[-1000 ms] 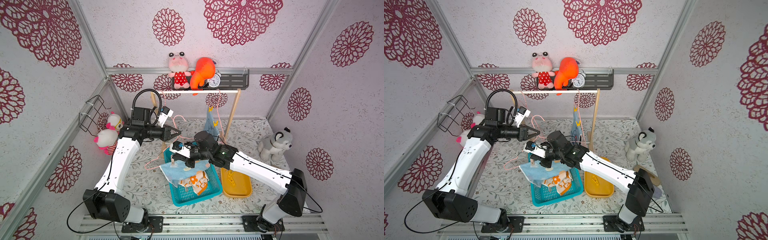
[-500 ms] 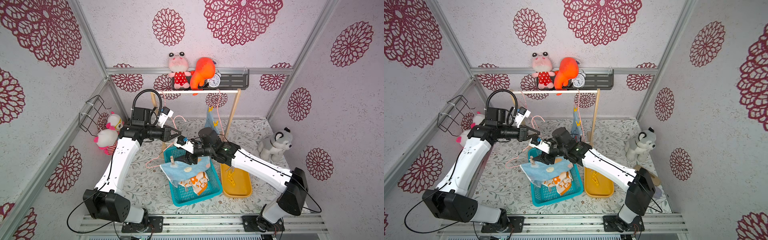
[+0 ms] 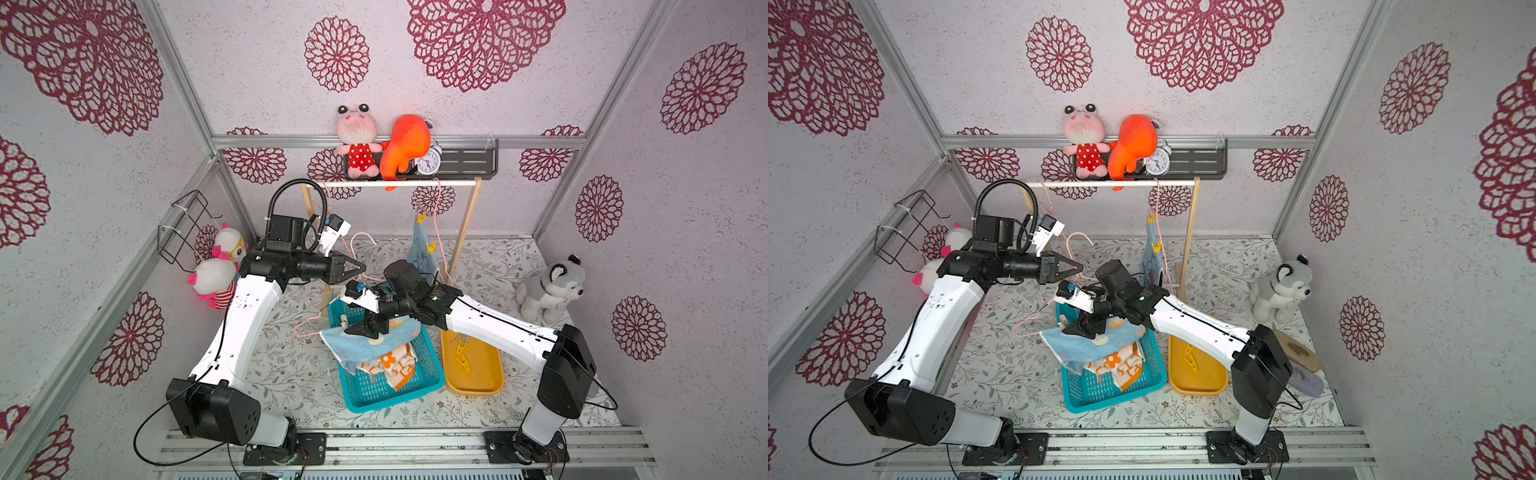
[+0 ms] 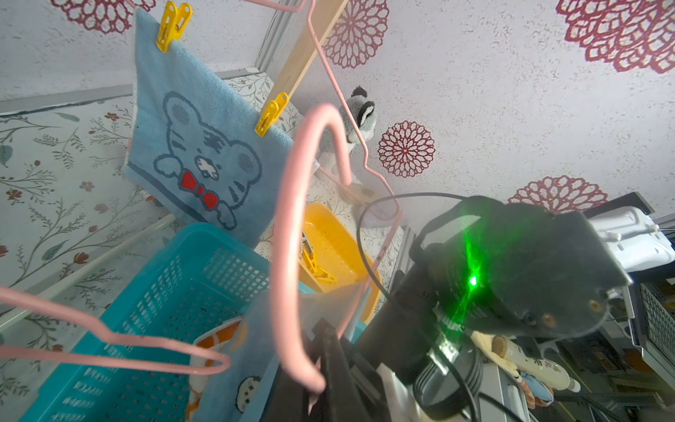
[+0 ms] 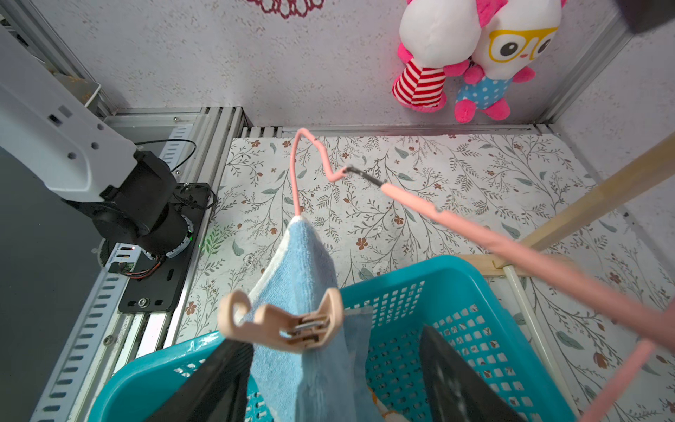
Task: Remove the clothespins securing towels to the hanger
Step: Remove the clothespin from the hanger.
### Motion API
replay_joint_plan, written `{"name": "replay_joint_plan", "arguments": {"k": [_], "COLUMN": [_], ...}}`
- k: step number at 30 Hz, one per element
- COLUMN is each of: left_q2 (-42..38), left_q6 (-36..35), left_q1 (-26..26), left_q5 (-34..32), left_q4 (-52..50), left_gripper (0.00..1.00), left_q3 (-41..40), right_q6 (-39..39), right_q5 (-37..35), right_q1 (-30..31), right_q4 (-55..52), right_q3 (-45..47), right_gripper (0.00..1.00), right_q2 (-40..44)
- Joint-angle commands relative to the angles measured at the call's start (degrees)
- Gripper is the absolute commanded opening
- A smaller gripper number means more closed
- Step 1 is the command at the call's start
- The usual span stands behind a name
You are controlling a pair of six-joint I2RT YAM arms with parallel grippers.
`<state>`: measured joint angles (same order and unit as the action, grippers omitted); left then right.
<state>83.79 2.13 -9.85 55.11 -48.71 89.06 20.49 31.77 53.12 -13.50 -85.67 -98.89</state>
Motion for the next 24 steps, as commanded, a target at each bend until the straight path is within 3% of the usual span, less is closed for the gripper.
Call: {"name": "replay_joint_plan", "arguments": {"k": [1, 12, 20, 24], "left_q2": [-1.7, -1.7, -1.8, -1.8], "left_q6": [-0.3, -0.3, -0.4, -0.4], "left_q1": [-0.4, -0.3, -0.3, -0.3], "left_q5": [1.9, 1.1, 1.0, 1.0], "left_q4": [0.9, 0.9, 0.7, 0.8], "left_gripper": [0.00, 0.00, 0.00, 0.00], "left_q3": [0.0, 0.0, 0.0, 0.0], "right_q6": [0.4, 0.3, 0.3, 0.2], "right_q5": [3.1, 5.8, 5.2, 5.1], "right_q1": [-0.2, 0.7, 0.9, 1.0], "right_q4": [1.6, 1.7, 1.5, 1.6], "right_q3": [-2.9, -3.5, -3.5, -3.7], "right_gripper": [0.72, 0.52, 0.52, 0.46], "right_q2": [0.0, -1.6, -2.0, -2.1]}}
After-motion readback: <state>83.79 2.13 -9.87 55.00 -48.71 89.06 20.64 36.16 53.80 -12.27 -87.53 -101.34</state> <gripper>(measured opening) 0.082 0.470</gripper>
